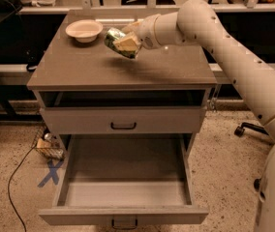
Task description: Pick green can from middle drawer and place on counter
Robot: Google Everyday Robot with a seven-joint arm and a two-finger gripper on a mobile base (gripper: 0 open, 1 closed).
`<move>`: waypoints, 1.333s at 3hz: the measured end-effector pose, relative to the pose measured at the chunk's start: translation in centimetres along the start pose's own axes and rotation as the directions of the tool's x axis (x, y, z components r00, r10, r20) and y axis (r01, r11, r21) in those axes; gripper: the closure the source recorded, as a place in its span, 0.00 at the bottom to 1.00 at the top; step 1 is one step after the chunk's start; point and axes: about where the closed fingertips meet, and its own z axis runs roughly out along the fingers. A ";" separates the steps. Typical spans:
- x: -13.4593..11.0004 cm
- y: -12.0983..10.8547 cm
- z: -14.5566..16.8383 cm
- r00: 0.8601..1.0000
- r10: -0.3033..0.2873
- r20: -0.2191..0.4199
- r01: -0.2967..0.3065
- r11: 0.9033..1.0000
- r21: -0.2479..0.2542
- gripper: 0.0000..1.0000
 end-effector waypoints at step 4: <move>0.6 -1.5 -7.1 0.988 0.043 0.149 -0.061 0.990 0.123 0.00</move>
Offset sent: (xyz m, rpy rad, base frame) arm 0.0006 -0.0108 -0.0101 0.0548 0.0291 -0.0246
